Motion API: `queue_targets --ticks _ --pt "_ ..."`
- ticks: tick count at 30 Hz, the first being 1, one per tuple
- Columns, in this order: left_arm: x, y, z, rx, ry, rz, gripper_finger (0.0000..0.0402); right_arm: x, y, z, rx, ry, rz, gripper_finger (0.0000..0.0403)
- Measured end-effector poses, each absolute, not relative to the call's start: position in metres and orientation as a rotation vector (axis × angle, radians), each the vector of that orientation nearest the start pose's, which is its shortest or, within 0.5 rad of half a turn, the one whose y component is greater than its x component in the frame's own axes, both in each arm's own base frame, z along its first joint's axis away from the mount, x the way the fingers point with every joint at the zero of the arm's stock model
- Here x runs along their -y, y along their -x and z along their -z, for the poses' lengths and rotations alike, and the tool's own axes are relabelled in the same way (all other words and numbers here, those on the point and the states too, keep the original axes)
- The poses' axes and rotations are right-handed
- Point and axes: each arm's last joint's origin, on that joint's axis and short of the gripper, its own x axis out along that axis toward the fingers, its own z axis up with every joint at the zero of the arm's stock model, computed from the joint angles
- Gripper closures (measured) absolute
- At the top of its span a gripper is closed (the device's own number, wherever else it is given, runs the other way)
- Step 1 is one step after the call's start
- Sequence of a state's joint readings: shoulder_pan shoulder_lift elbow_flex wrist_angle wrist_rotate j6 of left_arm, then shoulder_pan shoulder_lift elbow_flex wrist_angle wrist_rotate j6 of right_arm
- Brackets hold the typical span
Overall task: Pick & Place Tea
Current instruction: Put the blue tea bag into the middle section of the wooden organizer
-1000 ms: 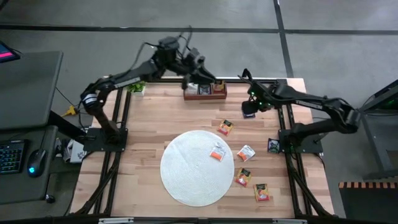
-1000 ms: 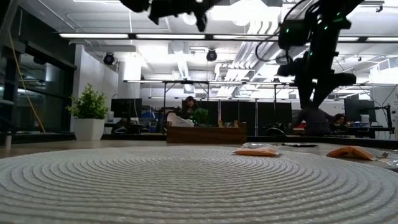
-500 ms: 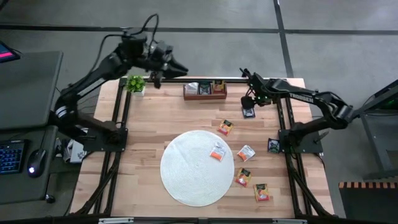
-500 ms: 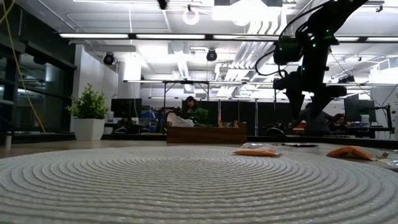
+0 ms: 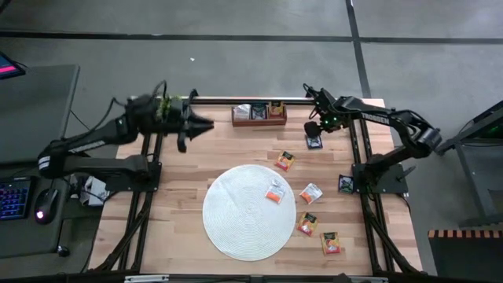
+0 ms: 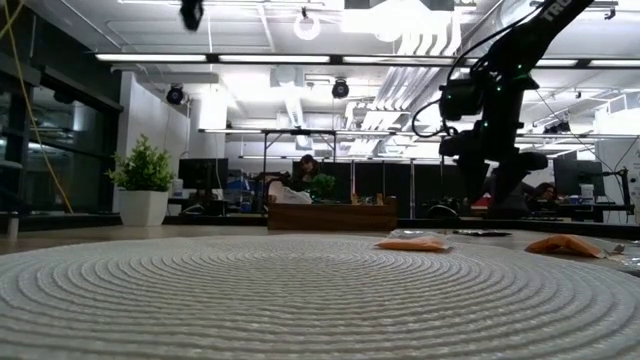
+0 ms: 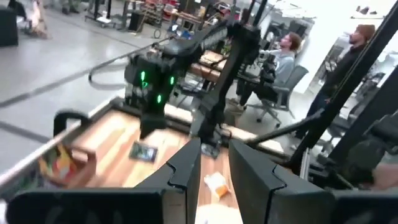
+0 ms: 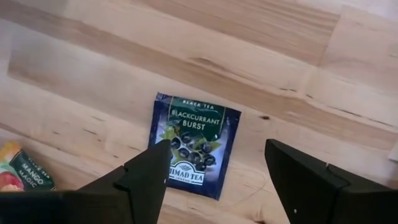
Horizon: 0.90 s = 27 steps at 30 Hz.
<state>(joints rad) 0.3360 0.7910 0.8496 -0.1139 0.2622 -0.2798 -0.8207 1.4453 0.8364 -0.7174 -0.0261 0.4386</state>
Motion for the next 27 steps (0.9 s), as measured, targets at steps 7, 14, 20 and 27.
queue_targets --ticks 7,14,20,27 --pt "-0.034 -0.160 -0.296 -0.078 0.373 -0.143 0.0318 0.180 -0.169 -0.180 -1.096 -0.911 0.934 0.0146" --pt "-0.024 -0.161 -0.287 -0.062 0.346 -0.150 0.0318 0.174 -0.164 -0.159 -1.048 -0.986 0.950 0.0146" --pt "-0.023 -0.162 -0.286 -0.074 0.326 -0.148 0.0318 0.168 -0.157 -0.141 -1.020 -0.982 0.957 0.0146" --pt "-0.023 -0.162 -0.285 -0.077 0.326 -0.147 0.0318 0.170 -0.160 -0.141 -0.978 -0.958 0.952 0.0146"
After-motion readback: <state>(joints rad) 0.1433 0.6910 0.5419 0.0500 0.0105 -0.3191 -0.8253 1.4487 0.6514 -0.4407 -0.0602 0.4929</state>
